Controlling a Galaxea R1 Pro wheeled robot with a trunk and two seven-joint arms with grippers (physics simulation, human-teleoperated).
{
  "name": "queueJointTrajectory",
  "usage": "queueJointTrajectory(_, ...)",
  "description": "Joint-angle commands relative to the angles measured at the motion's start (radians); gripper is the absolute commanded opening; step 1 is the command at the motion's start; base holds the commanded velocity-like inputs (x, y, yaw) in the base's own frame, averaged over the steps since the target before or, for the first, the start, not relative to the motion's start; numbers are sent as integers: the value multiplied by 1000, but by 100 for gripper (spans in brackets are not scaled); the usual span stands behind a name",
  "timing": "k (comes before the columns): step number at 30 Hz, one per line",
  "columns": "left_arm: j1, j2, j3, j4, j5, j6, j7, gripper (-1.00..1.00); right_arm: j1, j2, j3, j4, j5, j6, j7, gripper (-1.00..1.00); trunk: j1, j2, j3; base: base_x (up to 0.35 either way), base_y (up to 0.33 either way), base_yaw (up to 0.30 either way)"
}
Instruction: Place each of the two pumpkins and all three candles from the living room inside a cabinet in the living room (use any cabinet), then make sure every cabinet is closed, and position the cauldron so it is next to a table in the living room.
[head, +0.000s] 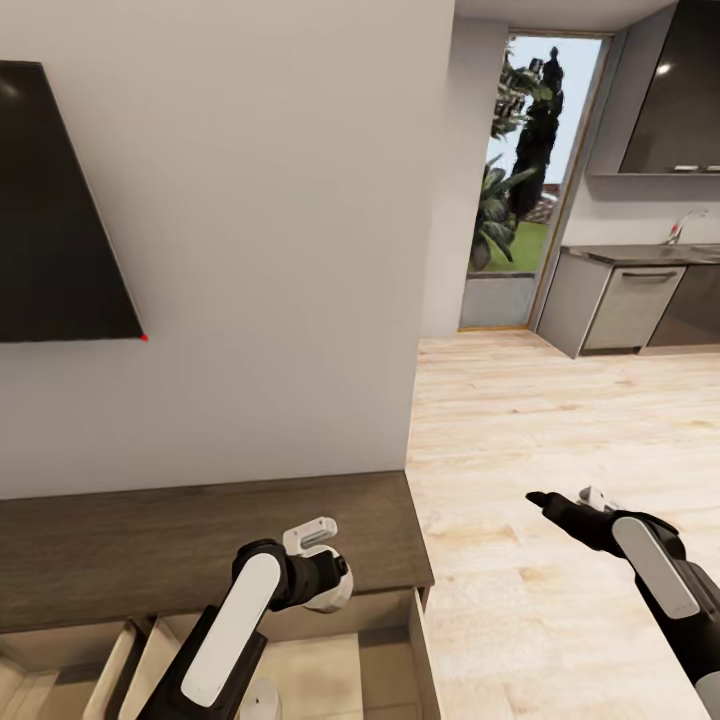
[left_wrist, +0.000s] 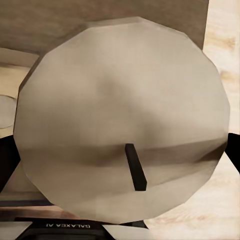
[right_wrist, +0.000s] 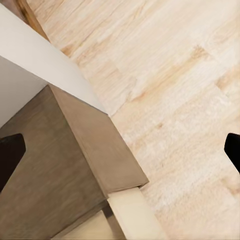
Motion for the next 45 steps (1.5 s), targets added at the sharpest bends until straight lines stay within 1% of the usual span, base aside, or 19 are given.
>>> queueJointTrajectory(1, -1, 0, 0, -1, 8, 4, 10, -100, 0, -1, -2, -4, -12, 4, -9, 100, 4, -8, -4, 0, 0, 0)
queueJointTrajectory(4, -1, 0, 0, 0, 9, 4, 9, -100, 20, -6, -22, -51, -16, 32, -7, 100, 15, -29, -14, 0, 0, 0)
queueJointTrajectory(7, -1, -1, 0, 3, 9, 4, 9, -100, 63, -1, -40, -210, -17, 93, -8, 100, 27, -50, -23, 0, 0, 0)
queueJointTrajectory(9, -2, -2, 0, 14, 9, 4, 9, -100, 85, 1, -45, -316, -18, 162, -9, 100, 35, -64, -29, 0, 0, 0)
queueJointTrajectory(11, -3, -3, 0, 25, 9, 4, 7, -100, 93, 1, -47, -358, -15, 240, -10, 100, 42, -78, -36, 0, 0, 0)
queueJointTrajectory(14, -5, -3, 0, 45, 9, 4, -28, -100, 98, 2, -47, -377, -7, 297, -11, 100, 54, -99, -45, 0, 0, 0)
queueJointTrajectory(20, -8, -5, -2, 106, 7, 4, -164, -100, 100, 3, -49, -385, -3, 322, -10, 100, 77, -141, -64, 0, 0, 0)
queueJointTrajectory(23, -9, -5, -2, 148, 7, 4, -211, -100, 100, 3, -52, -384, -2, 323, -10, 100, 88, -162, -73, 0, 0, 0)
queueJointTrajectory(27, -10, -5, -2, 181, 7, 4, -243, -100, 100, 3, -54, -385, -3, 328, -10, 100, 104, -190, -86, 0, 0, 0)
queueJointTrajectory(30, -10, -5, -20, 278, 3, -4, -255, -100, 100, 3, -53, -384, -7, 332, -9, 100, 115, -211, -95, 0, 0, 0)
queueJointTrajectory(31, -10, -5, -34, 337, 0, -35, -268, -100, 100, 3, -53, -384, -8, 332, -8, 100, 119, -218, -98, 0, 0, 0)
queueJointTrajectory(33, -10, -5, -59, 382, -5, -86, -293, -100, 101, 3, -53, -384, -8, 334, -8, 100, 127, -232, -105, 0, 0, 0)
queueJointTrajectory(34, -10, -4, -98, 425, -12, -137, -324, -100, 100, 3, -52, -385, -9, 334, -8, 100, 130, -239, -108, 0, 0, 0)
queueJointTrajectory(35, -10, -4, -112, 441, -15, -152, -335, -100, 100, 3, -52, -385, -9, 334, -8, 100, 134, -246, -111, 0, 0, 0)
queueJointTrajectory(36, -10, -4, -138, 474, -23, -180, -356, -100, 100, 3, -51, -384, -9, 335, -8, 100, 138, -253, -114, 0, 0, 0)
queueJointTrajectory(38, -11, -5, -174, 527, -51, -229, -392, -100, 100, 3, -51, -383, -8, 334, -8, 100, 146, -267, -120, 0, 0, 0)
queueJointTrajectory(39, -11, -5, -180, 537, -61, -242, -401, -100, 100, 3, -50, -382, -7, 334, -8, 100, 150, -274, -123, 0, 0, 0)
queueJointTrajectory(42, -10, -6, -197, 594, -121, -323, -442, -100, 100, 3, -46, -379, -4, 334, -9, 100, 161, -295, -133, 0, 0, 0)
queueJointTrajectory(45, -10, -11, -203, 653, -148, -368, -480, -100, 100, 4, -45, -377, -3, 333, -10, 100, 173, -316, -142, 0, 0, 0)
